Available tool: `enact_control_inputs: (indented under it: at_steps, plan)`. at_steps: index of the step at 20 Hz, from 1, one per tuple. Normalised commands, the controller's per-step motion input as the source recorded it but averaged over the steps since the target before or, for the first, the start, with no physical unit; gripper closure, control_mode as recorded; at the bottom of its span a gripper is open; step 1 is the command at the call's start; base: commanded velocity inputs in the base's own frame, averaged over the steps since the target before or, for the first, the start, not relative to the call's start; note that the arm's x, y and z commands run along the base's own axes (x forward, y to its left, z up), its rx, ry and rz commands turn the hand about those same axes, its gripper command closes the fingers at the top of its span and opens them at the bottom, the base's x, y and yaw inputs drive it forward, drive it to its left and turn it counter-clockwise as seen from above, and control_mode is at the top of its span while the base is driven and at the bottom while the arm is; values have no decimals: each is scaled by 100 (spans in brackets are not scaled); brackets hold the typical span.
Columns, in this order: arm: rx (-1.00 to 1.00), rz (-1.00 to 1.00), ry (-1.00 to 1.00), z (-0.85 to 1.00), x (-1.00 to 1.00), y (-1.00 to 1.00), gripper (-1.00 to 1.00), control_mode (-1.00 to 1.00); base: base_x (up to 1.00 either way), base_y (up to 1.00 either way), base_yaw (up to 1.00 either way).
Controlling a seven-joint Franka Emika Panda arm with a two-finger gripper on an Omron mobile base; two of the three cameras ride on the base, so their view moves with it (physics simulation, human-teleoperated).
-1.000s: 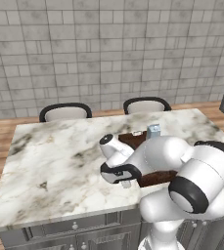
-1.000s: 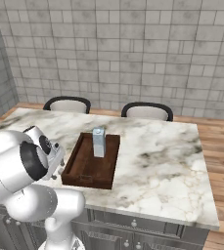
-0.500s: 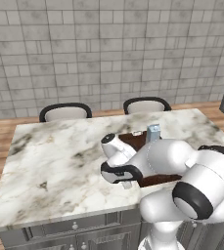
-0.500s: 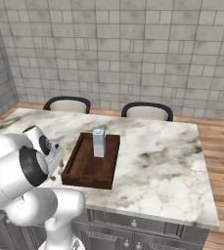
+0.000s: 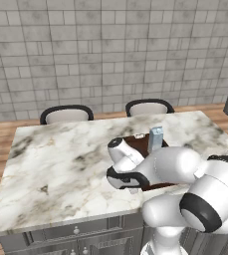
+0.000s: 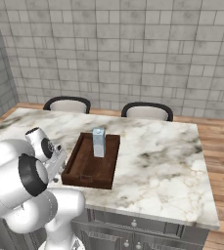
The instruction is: Take out the milk from the fridge and place it on the tray on the counter. Then take the sugar cube near the tray and place it in the tray.
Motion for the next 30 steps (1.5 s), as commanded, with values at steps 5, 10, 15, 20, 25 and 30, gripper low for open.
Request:
enact_control_inputs:
  at_steps: [5,10,15,20,25,30]
  plan:
    - [0,0,0,-4,32,0,100,-100,0,0,0]
    - [0,0,0,-3,30,0,100,-100,0,0,0]
    - [0,0,0,0,4,0,100,-100,0,0,0]
    - [0,0,0,-1,0,14,100,-100,0,0,0]
    - [0,-15,0,38,-34,15,100,-100,0,0,0]
    - [1,-16,4,81,-42,-20,100,-100,0,0,0]
